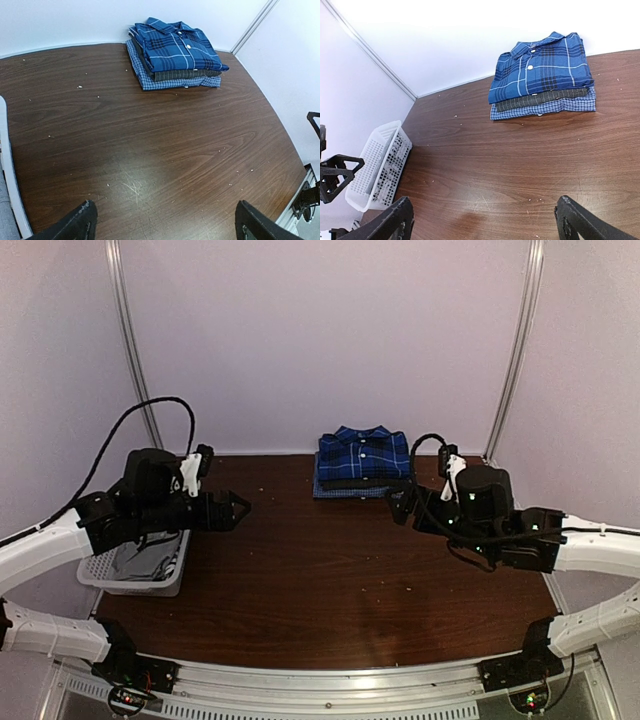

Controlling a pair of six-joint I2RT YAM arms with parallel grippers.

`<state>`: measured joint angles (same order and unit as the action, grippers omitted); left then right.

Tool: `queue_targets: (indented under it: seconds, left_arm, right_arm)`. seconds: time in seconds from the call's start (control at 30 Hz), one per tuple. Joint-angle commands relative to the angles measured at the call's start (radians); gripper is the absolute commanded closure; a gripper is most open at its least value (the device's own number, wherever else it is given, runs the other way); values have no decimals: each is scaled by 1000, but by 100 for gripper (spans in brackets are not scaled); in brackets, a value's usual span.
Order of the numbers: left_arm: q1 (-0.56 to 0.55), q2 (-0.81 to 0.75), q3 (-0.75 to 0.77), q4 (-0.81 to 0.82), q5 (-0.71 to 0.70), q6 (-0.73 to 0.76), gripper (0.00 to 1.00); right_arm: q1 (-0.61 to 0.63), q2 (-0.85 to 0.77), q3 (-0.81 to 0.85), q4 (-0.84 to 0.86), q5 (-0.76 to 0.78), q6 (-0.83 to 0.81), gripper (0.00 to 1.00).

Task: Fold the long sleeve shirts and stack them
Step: Reset both arms

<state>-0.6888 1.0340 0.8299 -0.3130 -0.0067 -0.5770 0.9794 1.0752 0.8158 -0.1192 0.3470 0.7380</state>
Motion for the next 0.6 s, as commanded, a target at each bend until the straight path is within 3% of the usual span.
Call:
queue_targets:
  seconds: [0.0,0.57]
  left_arm:
    - [6,-30,-17,43,-46,12,2]
    - [6,-23,-11,46,-64,5,2]
  right_arm:
    - [4,-18,-27,-1,71,16,0]
    - [3,-9,-27,-7,87,11,0]
